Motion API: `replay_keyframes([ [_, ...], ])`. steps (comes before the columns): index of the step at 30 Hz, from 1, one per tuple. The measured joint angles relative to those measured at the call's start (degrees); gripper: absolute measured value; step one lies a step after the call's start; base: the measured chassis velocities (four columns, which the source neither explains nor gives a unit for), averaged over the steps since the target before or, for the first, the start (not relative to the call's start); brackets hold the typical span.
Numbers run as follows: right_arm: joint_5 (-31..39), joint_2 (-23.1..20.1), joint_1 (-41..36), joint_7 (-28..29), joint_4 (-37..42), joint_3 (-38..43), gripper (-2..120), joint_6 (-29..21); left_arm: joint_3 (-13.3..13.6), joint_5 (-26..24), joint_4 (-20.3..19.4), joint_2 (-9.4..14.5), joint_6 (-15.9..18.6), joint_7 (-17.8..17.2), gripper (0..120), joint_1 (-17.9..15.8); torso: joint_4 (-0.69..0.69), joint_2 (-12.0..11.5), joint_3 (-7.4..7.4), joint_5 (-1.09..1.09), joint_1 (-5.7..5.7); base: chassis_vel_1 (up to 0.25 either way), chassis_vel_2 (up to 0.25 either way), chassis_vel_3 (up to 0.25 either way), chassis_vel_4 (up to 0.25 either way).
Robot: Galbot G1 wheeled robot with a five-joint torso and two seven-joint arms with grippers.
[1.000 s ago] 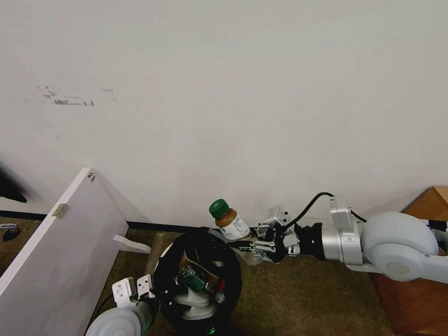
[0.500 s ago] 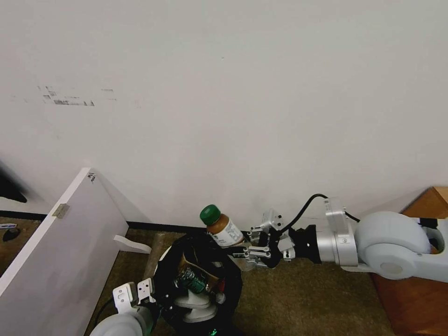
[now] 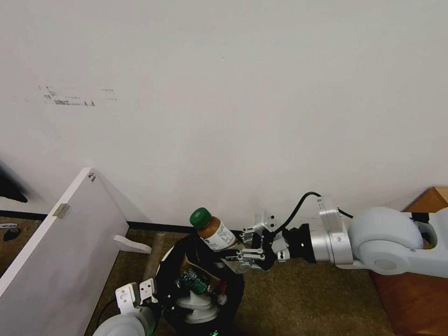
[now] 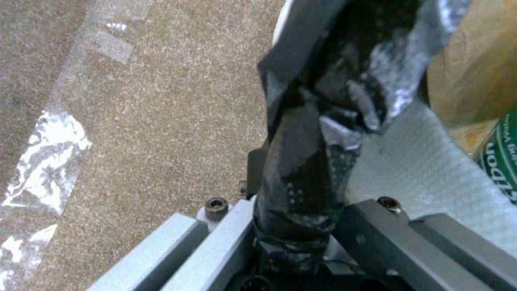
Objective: Pick up the trash bin and place the garbage on the floor into it.
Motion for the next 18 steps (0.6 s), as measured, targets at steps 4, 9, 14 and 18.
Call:
replay_keyframes([
  [4,0.3,0.6,1.0,0.0,0.5,0.1,26,0.0,-0.1,0.1,0.4,0.1,0.0,0.2,0,-0.2,0.0,0.0,0.0,0.0,0.0,0.0,0.0,0.0,0.0],
  [9,1.1,0.3,1.6,0.0,1.4,0.8,26,0.0,-0.1,0.7,0.5,-0.2,0.0,0.3,0,-0.2,0.01,0.0,0.0,0.0,0.0,0.0,0.0,0.0,0.0],
  [14,2.0,0.0,3.2,-0.1,2.3,1.0,26,-0.1,-0.1,1.7,0.5,-0.9,0.0,0.5,0,0.1,0.01,0.0,0.0,-0.02,0.0,0.0,0.0,0.0,0.0],
  [18,2.7,0.1,4.6,-0.3,3.2,0.9,26,-0.1,-0.1,2.3,0.4,-1.1,0.0,0.7,0,0.4,0.0,0.0,0.0,-0.02,0.0,0.0,0.0,0.0,0.0],
])
